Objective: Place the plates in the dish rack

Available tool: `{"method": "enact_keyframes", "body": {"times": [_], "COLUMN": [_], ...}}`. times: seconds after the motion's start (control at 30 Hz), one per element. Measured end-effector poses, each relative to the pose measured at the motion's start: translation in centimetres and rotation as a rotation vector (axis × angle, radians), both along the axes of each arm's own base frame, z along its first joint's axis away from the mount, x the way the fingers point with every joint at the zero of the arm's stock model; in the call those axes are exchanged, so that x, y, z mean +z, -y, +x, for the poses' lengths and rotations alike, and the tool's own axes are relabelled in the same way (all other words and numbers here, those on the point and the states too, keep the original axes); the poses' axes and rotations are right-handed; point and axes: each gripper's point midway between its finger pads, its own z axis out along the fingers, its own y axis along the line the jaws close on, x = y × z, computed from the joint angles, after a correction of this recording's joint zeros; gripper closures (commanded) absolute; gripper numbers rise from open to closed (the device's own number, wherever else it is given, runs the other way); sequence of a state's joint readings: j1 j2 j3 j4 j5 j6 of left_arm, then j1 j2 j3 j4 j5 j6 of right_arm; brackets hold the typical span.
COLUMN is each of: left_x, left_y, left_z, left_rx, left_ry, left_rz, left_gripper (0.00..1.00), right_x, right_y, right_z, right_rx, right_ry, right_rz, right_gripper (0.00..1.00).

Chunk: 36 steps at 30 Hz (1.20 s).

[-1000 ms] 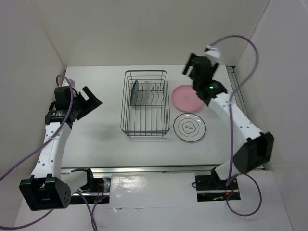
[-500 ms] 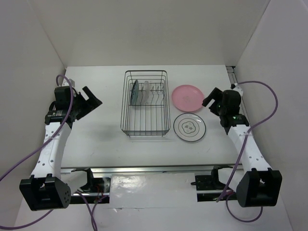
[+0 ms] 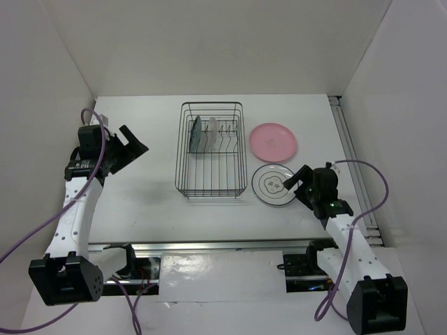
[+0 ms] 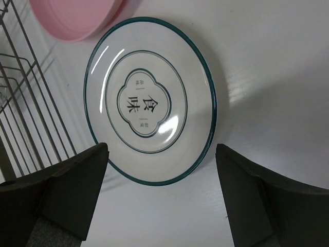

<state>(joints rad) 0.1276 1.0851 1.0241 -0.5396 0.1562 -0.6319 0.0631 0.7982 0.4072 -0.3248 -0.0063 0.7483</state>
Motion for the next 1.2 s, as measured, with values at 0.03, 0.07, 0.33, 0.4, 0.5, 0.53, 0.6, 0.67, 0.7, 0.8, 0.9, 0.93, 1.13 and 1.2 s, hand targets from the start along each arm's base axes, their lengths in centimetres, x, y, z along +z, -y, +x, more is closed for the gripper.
{"method": "enact_keyframes", "body": {"times": [0.03, 0.07, 0.33, 0.4, 0.5, 0.53, 0.6, 0.67, 0.7, 0.8, 0.9, 0.93, 1.13, 1.2], "left_x": [0.0, -0.1, -0.3, -0.3, -0.3, -0.4, -0.4, -0.4, -0.5, -0.5, -0.5, -0.5, -0.6, -0.6], "left_y": [0.1, 0.1, 0.2, 0.2, 0.2, 0.2, 0.2, 0.2, 0.2, 0.1, -0.1, -0.1, -0.4, -0.6], "left_z": [0.0, 0.0, 0.1, 0.1, 0.1, 0.1, 0.1, 0.1, 0.1, 0.2, 0.2, 0.2, 0.2, 0.2], "left_rx": [-0.004, -0.005, -0.008, -0.008, -0.008, -0.008, -0.008, -0.008, -0.008, -0.006, -0.001, 0.001, 0.011, 0.020], "left_ry": [-0.001, -0.002, -0.010, -0.011, -0.012, -0.012, -0.014, -0.015, -0.016, -0.018, -0.019, -0.019, -0.019, -0.020], "left_rz": [-0.003, -0.004, -0.008, -0.008, -0.008, -0.008, -0.008, -0.008, -0.009, -0.009, -0.009, -0.009, -0.007, -0.003], "left_gripper": [0.00, 0.00, 0.00, 0.00, 0.00, 0.00, 0.00, 0.00, 0.00, 0.00, 0.00, 0.00, 0.00, 0.00], "right_x": [0.1, 0.0, -4.4, -4.6, -4.8, -4.9, -4.9, -5.2, -5.2, -5.2, -5.3, -5.3, -5.7, -5.8], "right_y": [0.1, 0.1, 0.2, 0.1, 0.2, 0.3, 0.4, 0.5, 0.5, 0.5, 0.7, 0.8, 1.1, 1.1], "right_z": [0.0, 0.0, -1.8, -1.6, -1.4, -1.4, -1.2, -0.9, -0.7, 0.0, 0.2, 0.3, 0.7, 0.6], "right_rx": [-0.006, -0.011, -0.032, -0.039, -0.050, -0.056, -0.065, -0.071, -0.075, -0.080, -0.087, -0.089, -0.098, -0.097], "right_ry": [0.004, 0.003, -0.135, -0.127, -0.109, -0.106, -0.099, -0.102, -0.098, -0.086, -0.084, -0.083, -0.086, -0.090], "right_rz": [0.001, 0.000, 0.002, 0.011, 0.019, 0.017, 0.016, 0.011, 0.011, 0.010, 0.002, -0.002, -0.016, -0.019], "right_gripper": [0.08, 0.08, 0.09, 0.13, 0.21, 0.21, 0.23, 0.25, 0.25, 0.31, 0.36, 0.42, 0.48, 0.55]}}
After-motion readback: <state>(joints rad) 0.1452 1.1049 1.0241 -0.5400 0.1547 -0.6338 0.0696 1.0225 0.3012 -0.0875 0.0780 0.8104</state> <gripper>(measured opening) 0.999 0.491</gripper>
